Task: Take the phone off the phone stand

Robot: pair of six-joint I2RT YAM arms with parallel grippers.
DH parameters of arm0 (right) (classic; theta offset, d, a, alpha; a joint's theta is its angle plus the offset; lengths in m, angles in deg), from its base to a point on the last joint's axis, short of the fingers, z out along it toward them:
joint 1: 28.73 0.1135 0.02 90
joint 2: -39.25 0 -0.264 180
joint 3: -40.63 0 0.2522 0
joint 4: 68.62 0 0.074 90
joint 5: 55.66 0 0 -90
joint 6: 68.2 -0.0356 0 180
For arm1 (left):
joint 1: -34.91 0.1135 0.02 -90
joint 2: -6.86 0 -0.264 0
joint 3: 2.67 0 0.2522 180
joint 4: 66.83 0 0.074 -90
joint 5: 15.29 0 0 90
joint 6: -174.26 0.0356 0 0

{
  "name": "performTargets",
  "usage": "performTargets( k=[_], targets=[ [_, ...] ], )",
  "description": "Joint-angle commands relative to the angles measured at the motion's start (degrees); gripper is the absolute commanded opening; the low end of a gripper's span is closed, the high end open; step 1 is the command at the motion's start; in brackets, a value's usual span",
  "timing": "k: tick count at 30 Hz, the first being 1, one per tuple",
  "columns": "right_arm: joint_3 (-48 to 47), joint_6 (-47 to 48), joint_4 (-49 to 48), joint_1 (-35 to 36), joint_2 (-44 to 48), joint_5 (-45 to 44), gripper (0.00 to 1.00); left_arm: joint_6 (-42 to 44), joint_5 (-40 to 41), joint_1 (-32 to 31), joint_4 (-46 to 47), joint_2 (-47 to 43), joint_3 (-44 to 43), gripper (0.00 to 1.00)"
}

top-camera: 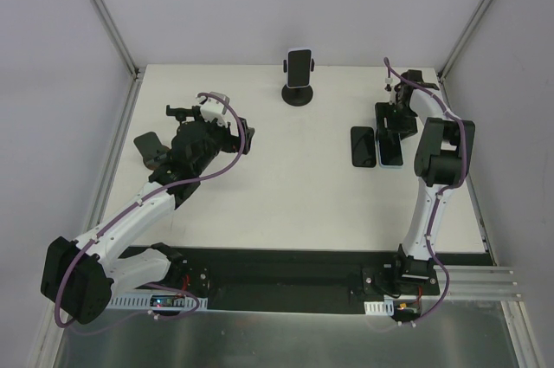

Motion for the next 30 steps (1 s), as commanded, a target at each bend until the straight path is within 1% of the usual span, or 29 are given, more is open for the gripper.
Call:
performTargets(
  k=[1, 4, 7, 8, 10, 11, 14, 15, 16, 21, 24, 27, 30],
  targets=[
    [-0.46, 0.16, -1.57, -0.12, 0.94, 1.64, 0.66, 0.59, -0.87, 0.23, 1.02, -0.48, -1.99, 0.89],
    [0.33, -0.19, -1.48, -0.12, 1.12, 1.46, 0.68, 0.59, -1.05, 0.23, 1.02, -0.48, -1.99, 0.89],
    [0.94, -0.72, -1.66, -0.12, 2.08, 0.15, 0.77, 0.59, -1.05, 0.23, 1.02, -0.39, -1.99, 0.89],
    [1.03, -1.24, -1.83, -0.12, 2.43, -0.29, 0.82, 0.5, -1.05, 0.23, 1.02, -0.39, -1.99, 0.89],
    [1.12, -1.86, -2.36, -0.12, 4.1, -1.17, 0.87, 0.5, -1.05, 0.23, 1.02, -0.48, -2.08, 0.89],
    [1.03, -2.82, -2.71, -0.12, 4.63, -1.52, 0.93, 0.5, -1.05, 0.23, 1.02, -0.65, -2.08, 0.89],
    [1.12, -4.67, -3.85, -0.03, 7.35, -2.32, 1.0, 0.59, -0.96, 0.23, 1.02, -1.09, -1.9, 0.89],
    [1.21, -6.07, -4.29, 0.06, 9.1, -2.41, 1.0, 0.59, -0.79, 0.32, 1.02, -1.18, -1.99, 0.89],
    [1.38, -6.78, -4.9, 0.14, 9.99, -2.75, 0.97, 0.68, -0.7, 0.23, 1.02, -1.18, -1.99, 0.89],
    [3.05, -11.79, -10.79, 1.72, 16.48, -3.02, 0.96, 0.86, -0.43, 0.23, 1.02, -1.45, -1.99, 0.89],
    [3.32, -12.59, -14.92, 3.66, 19.04, -0.57, 0.96, 0.94, -0.34, 0.23, 1.02, -1.62, -1.9, 0.89],
    [3.32, -11.36, -19.84, 8.39, 20.71, 0.14, 0.96, 1.12, -0.08, 0.23, 1.02, -1.8, -1.9, 0.89],
    [2.36, -10.39, -25.02, 13.23, 21.07, -1.61, 0.96, 1.29, 0.01, 0.23, 1.02, -1.89, -1.82, 0.89]
  ],
)
